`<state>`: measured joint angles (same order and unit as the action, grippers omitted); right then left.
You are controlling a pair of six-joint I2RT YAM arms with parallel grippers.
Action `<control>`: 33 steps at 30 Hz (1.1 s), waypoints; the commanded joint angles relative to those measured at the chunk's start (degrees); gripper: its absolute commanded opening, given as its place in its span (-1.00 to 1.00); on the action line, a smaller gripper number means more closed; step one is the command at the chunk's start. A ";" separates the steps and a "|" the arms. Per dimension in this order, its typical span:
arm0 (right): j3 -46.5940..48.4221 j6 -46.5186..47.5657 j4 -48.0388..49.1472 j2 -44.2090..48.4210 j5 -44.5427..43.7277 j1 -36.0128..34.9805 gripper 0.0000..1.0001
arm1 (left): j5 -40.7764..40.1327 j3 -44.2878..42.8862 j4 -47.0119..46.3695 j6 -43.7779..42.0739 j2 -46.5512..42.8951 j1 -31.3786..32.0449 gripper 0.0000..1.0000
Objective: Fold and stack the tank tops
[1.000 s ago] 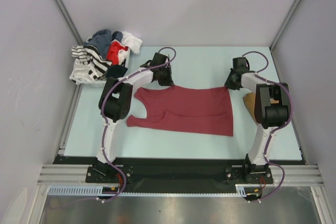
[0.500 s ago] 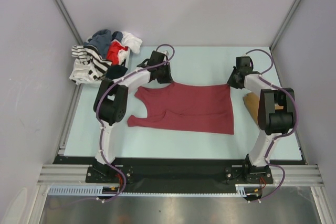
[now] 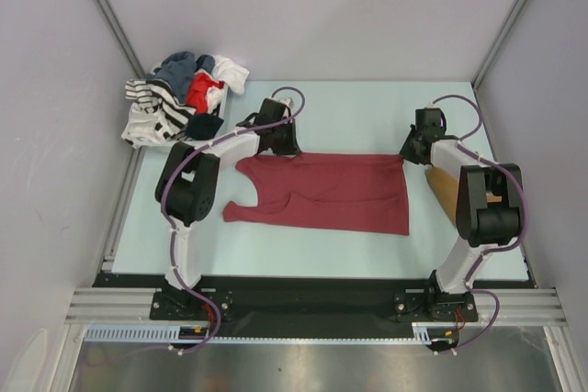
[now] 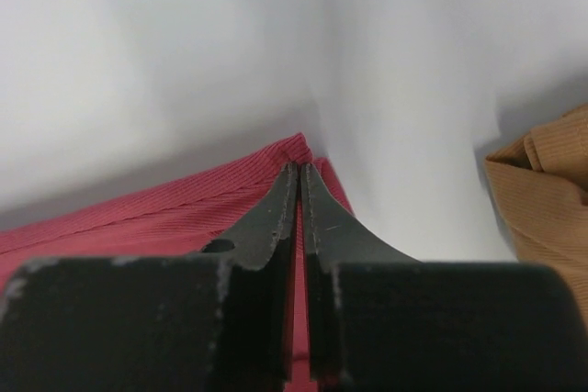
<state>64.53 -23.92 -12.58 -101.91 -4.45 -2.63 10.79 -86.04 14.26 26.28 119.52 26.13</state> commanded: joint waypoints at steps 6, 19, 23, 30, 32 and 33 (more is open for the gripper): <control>-3.97 -0.51 2.21 6.98 -1.61 -0.97 -0.92 | -2.17 5.79 -4.07 -2.55 -7.64 0.77 -1.00; -11.44 -2.36 0.45 15.77 -5.57 -2.99 -0.94 | -3.58 16.42 -8.02 -1.85 -15.55 1.91 -0.99; -14.42 -3.41 0.36 18.49 -6.80 -2.99 -0.95 | -4.98 18.97 -8.98 -1.67 -17.74 3.31 -0.99; -19.00 -5.08 0.54 22.72 -7.33 -3.08 -0.95 | -7.26 23.19 -10.66 -1.32 -20.82 5.16 -1.00; -19.70 -5.52 0.54 23.50 -7.59 -2.82 -0.96 | -8.06 25.04 -11.70 -0.89 -22.05 5.86 -1.00; -20.49 -5.69 0.80 23.77 -7.33 -2.82 -0.95 | -8.84 26.26 -12.06 -0.80 -22.75 6.30 -1.00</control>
<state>45.39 -28.42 -12.47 -80.36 -9.21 -5.56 5.08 -62.15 4.95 25.45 101.08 31.51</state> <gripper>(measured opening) 0.031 0.009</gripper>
